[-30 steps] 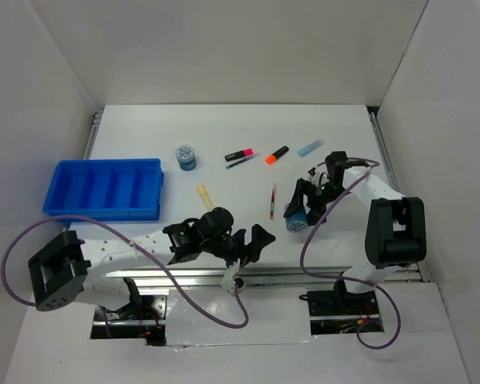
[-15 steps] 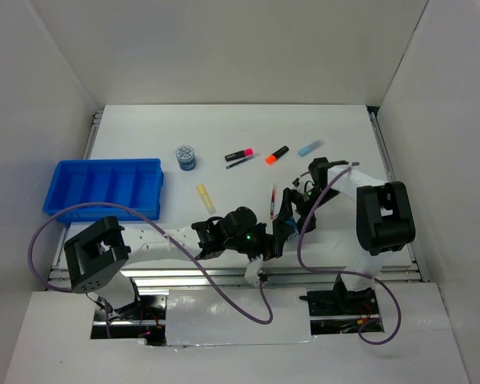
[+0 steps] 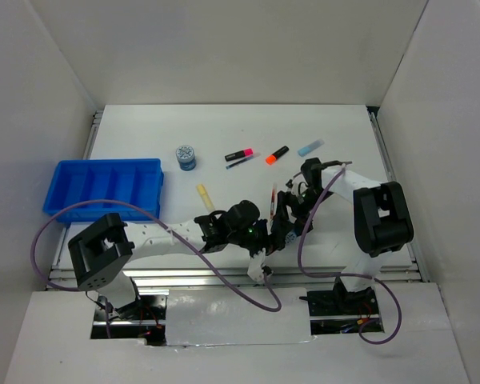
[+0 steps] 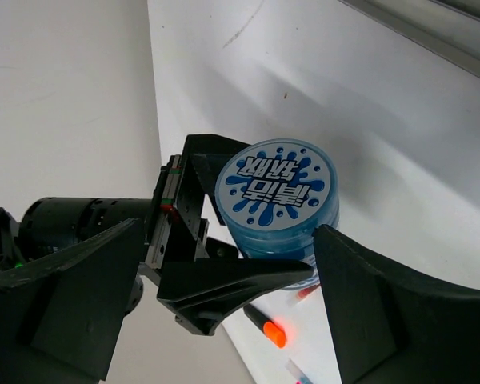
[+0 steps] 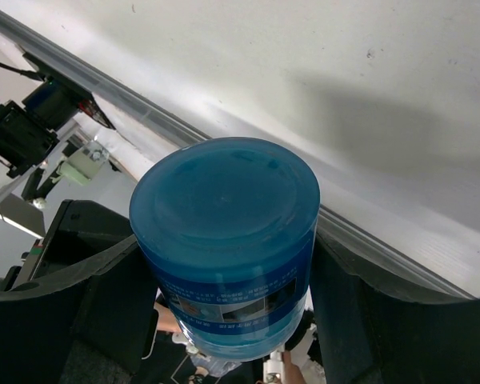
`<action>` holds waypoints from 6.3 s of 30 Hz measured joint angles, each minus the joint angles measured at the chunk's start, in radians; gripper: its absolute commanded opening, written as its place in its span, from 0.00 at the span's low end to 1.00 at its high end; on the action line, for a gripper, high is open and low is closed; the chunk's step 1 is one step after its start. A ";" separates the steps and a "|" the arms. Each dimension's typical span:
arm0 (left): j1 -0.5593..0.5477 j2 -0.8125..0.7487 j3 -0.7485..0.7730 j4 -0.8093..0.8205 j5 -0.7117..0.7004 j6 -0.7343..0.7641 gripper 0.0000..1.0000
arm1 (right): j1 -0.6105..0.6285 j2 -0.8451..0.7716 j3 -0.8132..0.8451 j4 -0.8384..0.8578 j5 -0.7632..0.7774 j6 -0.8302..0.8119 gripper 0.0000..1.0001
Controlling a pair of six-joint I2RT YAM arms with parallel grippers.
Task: Sort the stationery into containers
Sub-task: Pick up the stationery from the corner of the board, then place the stationery in the storage box.
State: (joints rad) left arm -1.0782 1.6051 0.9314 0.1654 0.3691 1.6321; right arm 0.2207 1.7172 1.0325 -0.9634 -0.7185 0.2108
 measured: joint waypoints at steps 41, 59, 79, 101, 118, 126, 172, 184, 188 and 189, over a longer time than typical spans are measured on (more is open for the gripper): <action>-0.027 0.112 0.127 -0.131 -0.133 -0.253 0.89 | 0.013 -0.003 0.047 -0.011 -0.005 0.001 0.00; -0.039 0.154 0.142 -0.084 -0.167 -0.290 0.54 | 0.010 0.021 0.055 -0.021 -0.027 -0.019 0.00; -0.126 0.066 0.056 -0.112 -0.194 -0.364 0.00 | -0.111 -0.033 0.055 -0.012 -0.024 -0.010 0.98; 0.866 -0.352 0.314 -0.367 -0.296 -1.667 0.00 | -0.359 -0.340 0.185 0.086 0.171 -0.025 0.95; 1.677 -0.437 -0.057 -0.117 -0.048 -1.608 0.00 | -0.314 -0.250 0.185 0.121 0.138 -0.026 0.94; 1.765 -0.250 -0.053 0.030 0.066 -1.501 0.00 | -0.310 -0.247 0.188 0.119 0.135 -0.056 0.94; 1.685 0.035 -0.048 0.326 0.283 -1.475 0.00 | -0.310 -0.234 0.194 0.125 0.166 -0.071 0.94; 1.720 0.063 -0.035 0.344 0.260 -1.478 0.00 | -0.293 -0.229 0.194 0.126 0.166 -0.055 0.94; 1.723 0.069 -0.034 0.346 0.269 -1.478 0.05 | -0.277 -0.221 0.194 0.126 0.166 -0.047 0.94; 1.723 0.075 -0.034 0.351 0.274 -1.479 0.05 | -0.274 -0.221 0.194 0.126 0.167 -0.045 0.94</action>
State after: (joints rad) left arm 0.6449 1.6802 0.8970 0.5159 0.6426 0.1535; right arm -0.0536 1.4963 1.2266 -0.8379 -0.5518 0.1654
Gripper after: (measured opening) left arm 0.767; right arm 0.943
